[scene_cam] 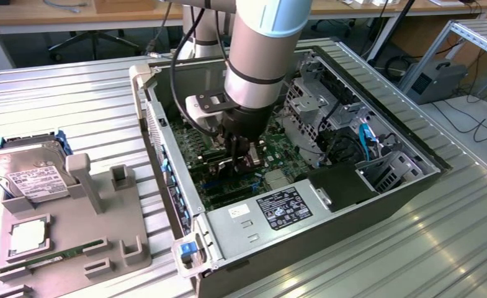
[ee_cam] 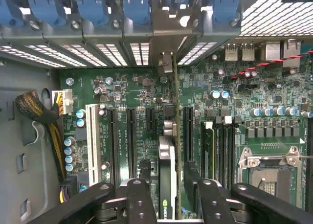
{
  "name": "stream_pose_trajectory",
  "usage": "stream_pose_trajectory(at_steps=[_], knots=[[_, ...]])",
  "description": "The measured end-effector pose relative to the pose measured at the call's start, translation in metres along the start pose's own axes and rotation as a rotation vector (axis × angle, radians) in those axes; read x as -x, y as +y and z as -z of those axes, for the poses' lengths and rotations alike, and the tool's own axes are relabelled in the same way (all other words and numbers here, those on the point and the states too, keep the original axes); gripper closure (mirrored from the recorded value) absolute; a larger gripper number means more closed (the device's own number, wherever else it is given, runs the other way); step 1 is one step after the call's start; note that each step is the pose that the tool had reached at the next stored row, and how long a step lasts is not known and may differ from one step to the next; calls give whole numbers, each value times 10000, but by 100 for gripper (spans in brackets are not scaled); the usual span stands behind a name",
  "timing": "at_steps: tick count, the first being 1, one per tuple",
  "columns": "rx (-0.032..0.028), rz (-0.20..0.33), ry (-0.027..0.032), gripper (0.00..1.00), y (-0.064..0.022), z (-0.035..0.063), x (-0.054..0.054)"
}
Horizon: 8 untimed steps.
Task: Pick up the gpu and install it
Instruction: 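Insert the gpu into the slot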
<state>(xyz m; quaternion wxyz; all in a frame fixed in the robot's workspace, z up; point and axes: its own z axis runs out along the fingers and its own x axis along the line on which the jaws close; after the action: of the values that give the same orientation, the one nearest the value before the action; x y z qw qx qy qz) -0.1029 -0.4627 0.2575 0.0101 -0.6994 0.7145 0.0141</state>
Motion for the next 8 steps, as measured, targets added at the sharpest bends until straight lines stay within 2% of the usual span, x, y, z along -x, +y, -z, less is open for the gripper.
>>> stream_pose_trajectory(at_steps=[2,8], knots=[[0,0,0,59,1,95,3],[1,-1,8,59,1,96,12]])
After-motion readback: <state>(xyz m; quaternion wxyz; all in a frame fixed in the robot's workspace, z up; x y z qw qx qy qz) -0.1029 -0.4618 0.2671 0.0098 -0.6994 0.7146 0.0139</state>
